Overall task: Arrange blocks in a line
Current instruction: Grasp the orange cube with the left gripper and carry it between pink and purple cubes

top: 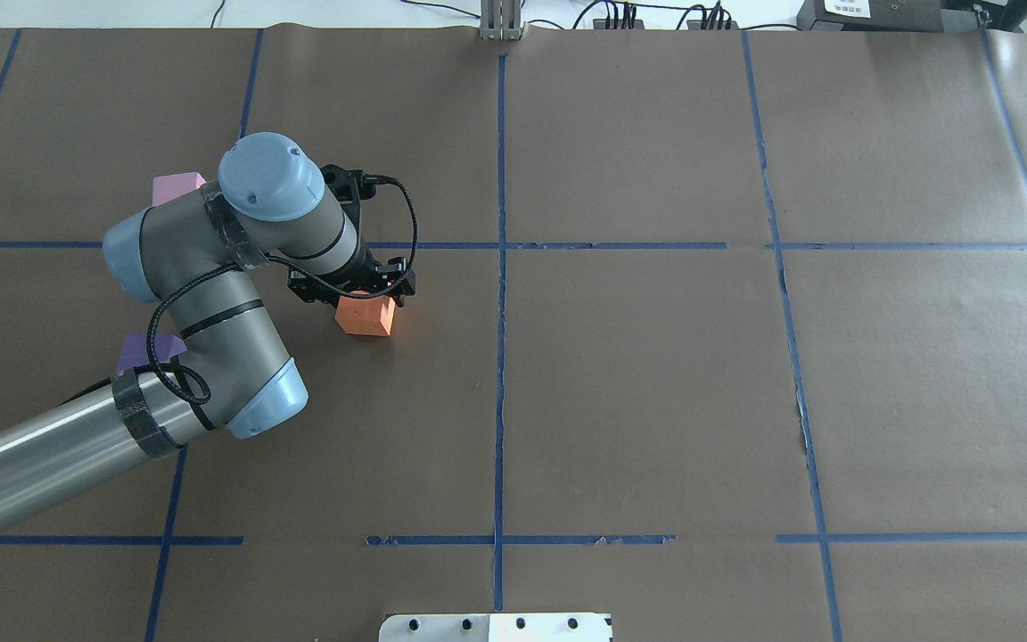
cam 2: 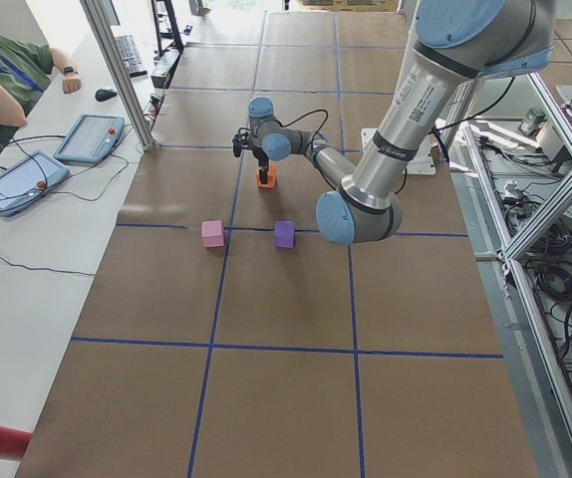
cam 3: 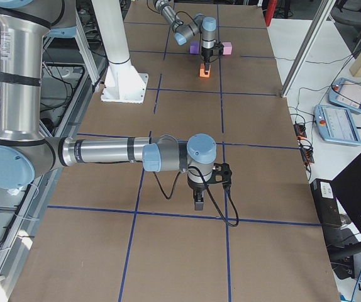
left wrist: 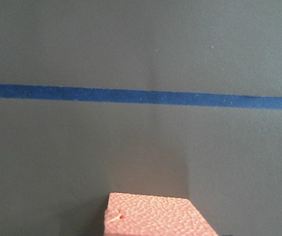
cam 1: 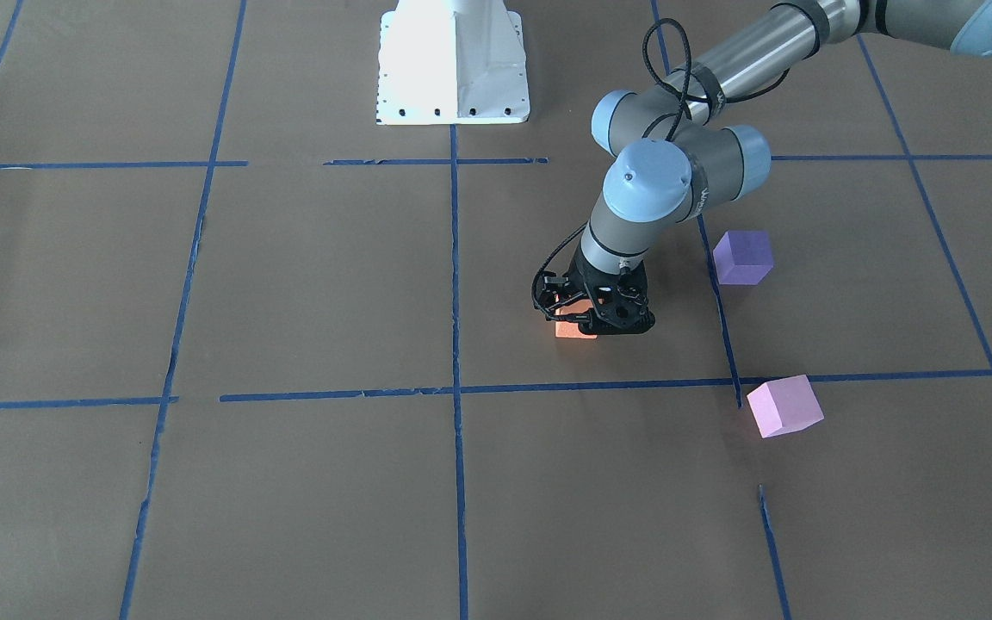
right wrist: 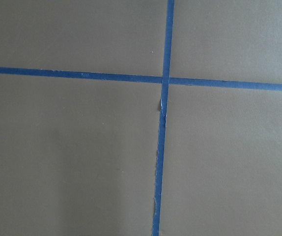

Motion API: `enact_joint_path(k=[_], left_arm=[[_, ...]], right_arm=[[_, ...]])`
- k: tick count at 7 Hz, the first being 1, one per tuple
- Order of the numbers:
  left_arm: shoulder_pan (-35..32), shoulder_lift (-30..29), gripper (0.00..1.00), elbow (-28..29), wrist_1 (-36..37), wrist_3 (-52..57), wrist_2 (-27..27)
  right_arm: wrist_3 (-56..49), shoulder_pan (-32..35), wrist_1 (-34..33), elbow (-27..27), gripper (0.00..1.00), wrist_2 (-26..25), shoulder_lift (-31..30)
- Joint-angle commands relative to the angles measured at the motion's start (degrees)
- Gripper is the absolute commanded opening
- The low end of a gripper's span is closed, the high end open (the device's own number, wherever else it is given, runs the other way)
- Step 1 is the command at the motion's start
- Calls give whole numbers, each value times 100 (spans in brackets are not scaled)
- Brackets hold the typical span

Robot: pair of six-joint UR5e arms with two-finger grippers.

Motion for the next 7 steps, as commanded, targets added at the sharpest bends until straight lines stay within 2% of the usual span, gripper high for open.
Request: enact_joint_path(k=[1, 2, 3, 5, 7], left_arm=[[-64, 67, 9, -55, 51, 44, -148], [-404, 355, 10, -195, 69, 158, -350], [-825, 845, 11, -483, 78, 881, -395], [-1494, 1506, 13, -530, 104, 1921, -797], [-1480, 1747, 17, -452, 16, 2162, -817]], right_arm=[[0, 0, 0, 6, 100, 0, 0], [0, 0, 0, -3, 100, 0, 0], [0, 0, 0, 6, 100, 0, 0], [0, 0, 0, 6, 100, 0, 0], [0, 0, 0, -3, 100, 0, 0]])
